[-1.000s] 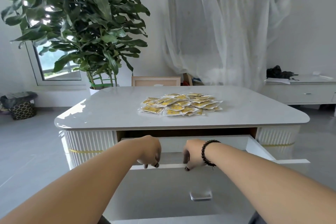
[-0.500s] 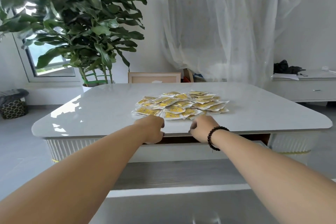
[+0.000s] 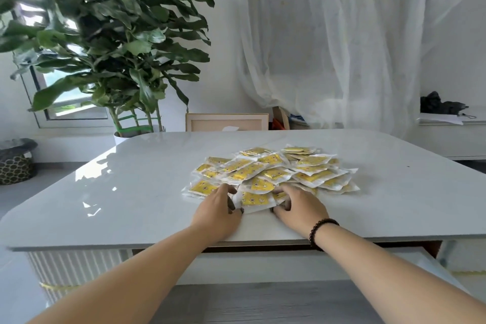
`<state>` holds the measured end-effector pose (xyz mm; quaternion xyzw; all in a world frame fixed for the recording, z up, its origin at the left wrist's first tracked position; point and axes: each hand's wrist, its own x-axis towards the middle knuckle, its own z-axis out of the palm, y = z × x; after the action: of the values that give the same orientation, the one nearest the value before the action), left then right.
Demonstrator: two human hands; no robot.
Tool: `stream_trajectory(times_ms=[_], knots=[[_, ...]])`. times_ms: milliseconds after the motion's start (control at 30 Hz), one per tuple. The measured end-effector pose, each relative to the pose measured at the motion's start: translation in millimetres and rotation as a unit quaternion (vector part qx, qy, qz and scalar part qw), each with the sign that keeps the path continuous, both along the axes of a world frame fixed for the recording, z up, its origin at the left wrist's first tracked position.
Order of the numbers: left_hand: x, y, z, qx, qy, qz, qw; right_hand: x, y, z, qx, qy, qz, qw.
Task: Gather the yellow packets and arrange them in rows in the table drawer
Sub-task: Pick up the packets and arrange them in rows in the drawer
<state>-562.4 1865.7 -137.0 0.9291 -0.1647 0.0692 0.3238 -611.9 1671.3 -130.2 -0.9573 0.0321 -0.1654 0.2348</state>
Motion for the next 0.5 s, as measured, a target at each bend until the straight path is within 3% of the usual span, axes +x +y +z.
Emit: stream_trajectory(times_ms=[167, 367, 433, 500], knots=[[-4, 0, -2, -0.008, -0.014, 0.003, 1.000, 7, 7, 2, -0.041, -0.001, 0.034, 0.999], [-3, 1, 6, -0.094, 0.065, 0.051, 0.992, 1, 8, -2, 0.104, -0.044, 0.032, 0.993], [0, 0, 13, -0.217, 0.154, 0.065, 0.962, -2, 10, -3, 0.163, -0.070, 0.031, 0.984], [0, -1, 24, -0.345, 0.269, 0.047, 0.898, -5, 17, -4, 0.173, -0.078, 0.057, 0.980]])
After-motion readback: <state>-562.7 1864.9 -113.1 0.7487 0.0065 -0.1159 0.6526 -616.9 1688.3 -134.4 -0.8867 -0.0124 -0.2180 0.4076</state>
